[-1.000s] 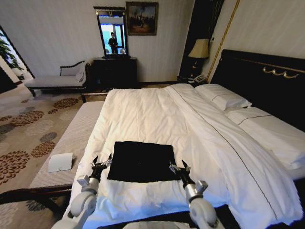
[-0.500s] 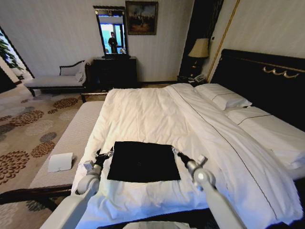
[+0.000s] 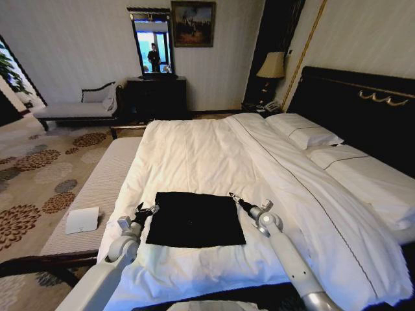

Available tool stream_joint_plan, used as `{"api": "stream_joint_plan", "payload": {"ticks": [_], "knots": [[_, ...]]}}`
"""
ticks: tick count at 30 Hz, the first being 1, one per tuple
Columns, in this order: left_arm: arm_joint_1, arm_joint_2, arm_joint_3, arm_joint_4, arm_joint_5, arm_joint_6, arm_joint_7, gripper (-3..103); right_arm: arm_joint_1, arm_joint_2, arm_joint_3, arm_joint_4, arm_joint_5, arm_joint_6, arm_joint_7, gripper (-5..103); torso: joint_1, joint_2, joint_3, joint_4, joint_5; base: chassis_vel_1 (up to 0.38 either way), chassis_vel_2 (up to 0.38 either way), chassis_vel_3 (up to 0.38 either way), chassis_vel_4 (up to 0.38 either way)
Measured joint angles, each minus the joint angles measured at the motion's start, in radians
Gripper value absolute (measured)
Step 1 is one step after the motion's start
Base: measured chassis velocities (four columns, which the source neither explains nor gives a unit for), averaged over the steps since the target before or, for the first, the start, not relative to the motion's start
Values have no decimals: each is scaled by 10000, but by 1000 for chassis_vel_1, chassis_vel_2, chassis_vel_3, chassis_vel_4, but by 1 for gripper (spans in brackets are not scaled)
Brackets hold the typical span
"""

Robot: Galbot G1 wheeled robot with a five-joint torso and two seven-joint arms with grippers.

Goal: Fold the clothes on the bed.

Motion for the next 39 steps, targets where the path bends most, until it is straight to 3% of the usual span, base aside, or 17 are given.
{"api": "stream_joint_plan", "payload": {"ticks": [13, 15, 19, 21, 24, 27, 28, 31, 37, 39], "knots": [[-19, 24, -68, -104, -58, -35, -131, 100, 289, 249, -190, -622, -499, 114, -235, 102, -2, 1, -1, 0, 1, 0, 0, 0, 0], [-38, -4, -56, -87, -55, -36, -180, 100, 326, 285, -211, -664, -500, 113, -235, 98, -2, 0, -1, 0, 0, 0, 0, 0, 0], [-65, -61, -77, -71, -48, -53, -267, 100, 427, 372, -313, -735, -507, 108, -208, 82, -2, 1, 0, 1, 1, 0, 0, 0, 0], [-65, -67, -98, -70, -49, -61, -267, 100, 438, 373, -331, -741, -511, 105, -192, 82, -2, 1, 0, 1, 1, 0, 0, 0, 0], [-90, -132, -152, -4, -51, -81, -259, 100, 462, 352, -384, -753, -511, 77, -128, 65, -2, 1, 0, 1, 1, 0, 0, 0, 0], [-113, -191, -157, 23, -52, -83, -259, 100, 461, 317, -417, -745, -499, 70, -98, 60, -2, 1, 0, 1, 1, 0, 0, 0, 0], [-134, -236, -152, 61, -52, -67, -292, 100, 454, 300, -426, -697, -466, 55, -71, 48, -2, 2, 0, 0, 1, 0, 0, 0, 0], [-179, -279, -142, 156, -61, -35, -361, 100, 430, 301, -431, -633, -457, 41, -52, 43, -2, 1, 0, 1, 1, 0, 0, 0, 0], [-326, -291, -155, 236, -340, 55, -494, 100, 291, 327, -445, -482, -496, 35, -25, 16, -2, 2, 0, 1, 2, 0, 0, 0, 0], [-353, -289, -151, 238, -380, 77, -510, 100, 278, 327, -445, -453, -502, 35, -19, 16, -2, 1, 0, 1, 2, 0, 0, 0, 0]]}}
